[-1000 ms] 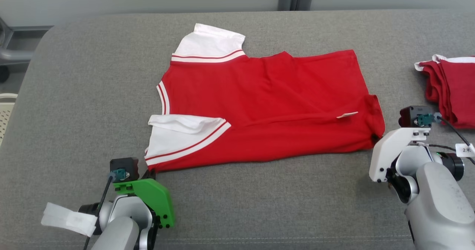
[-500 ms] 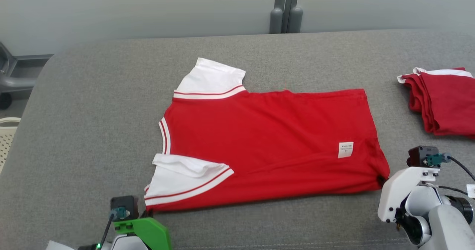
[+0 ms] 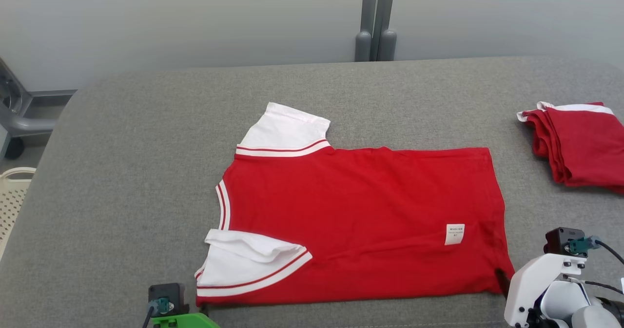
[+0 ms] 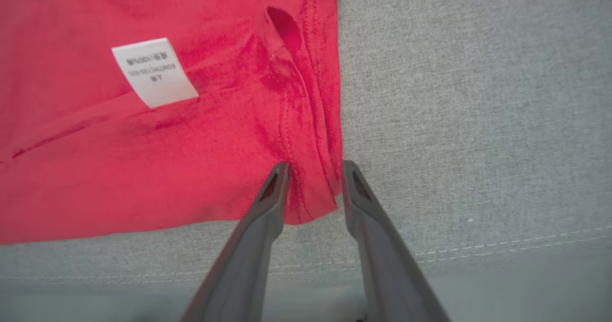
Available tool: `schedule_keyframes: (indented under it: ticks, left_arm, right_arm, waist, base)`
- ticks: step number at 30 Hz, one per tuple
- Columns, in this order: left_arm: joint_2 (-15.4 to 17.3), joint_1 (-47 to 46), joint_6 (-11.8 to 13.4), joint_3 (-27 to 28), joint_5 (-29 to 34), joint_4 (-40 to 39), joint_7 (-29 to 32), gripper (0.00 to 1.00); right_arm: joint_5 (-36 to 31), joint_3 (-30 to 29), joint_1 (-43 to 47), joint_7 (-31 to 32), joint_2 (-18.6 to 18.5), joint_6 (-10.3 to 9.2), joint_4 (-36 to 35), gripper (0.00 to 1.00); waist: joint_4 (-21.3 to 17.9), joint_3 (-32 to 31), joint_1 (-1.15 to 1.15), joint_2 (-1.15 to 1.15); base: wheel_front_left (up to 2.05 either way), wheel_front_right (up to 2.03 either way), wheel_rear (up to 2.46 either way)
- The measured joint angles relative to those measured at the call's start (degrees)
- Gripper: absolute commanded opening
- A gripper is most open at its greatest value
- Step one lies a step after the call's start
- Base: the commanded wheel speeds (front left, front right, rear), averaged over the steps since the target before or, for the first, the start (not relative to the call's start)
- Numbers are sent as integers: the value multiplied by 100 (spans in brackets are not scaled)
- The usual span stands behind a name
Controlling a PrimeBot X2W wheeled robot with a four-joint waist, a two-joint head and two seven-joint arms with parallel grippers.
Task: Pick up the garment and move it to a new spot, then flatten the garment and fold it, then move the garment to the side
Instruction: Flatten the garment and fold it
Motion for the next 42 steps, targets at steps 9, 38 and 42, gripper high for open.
schedule_keyframes:
  ticks: [9, 38, 42]
  left_arm:
    - [-1, 45, -9, 183, -43, -4, -595, 100]
    - [-425, 144, -1674, 1252, 649, 221, -3003, 100]
    - [-355, 253, -1683, 1192, 682, 339, -2904, 100]
  right_arm:
    - [129, -245, 306, -220, 47, -1, -524, 100]
    - [570, 1126, 285, -3651, 60, -5, -271, 100]
    - [264, 1310, 274, -3678, 64, -4, -220, 100]
  waist:
    - [79, -80, 0, 0]
    - [267, -835, 0, 0]
    - [267, -871, 0, 0]
  base:
    - [0, 0, 0]
    - [0, 0, 0]
    - [0, 0, 0]
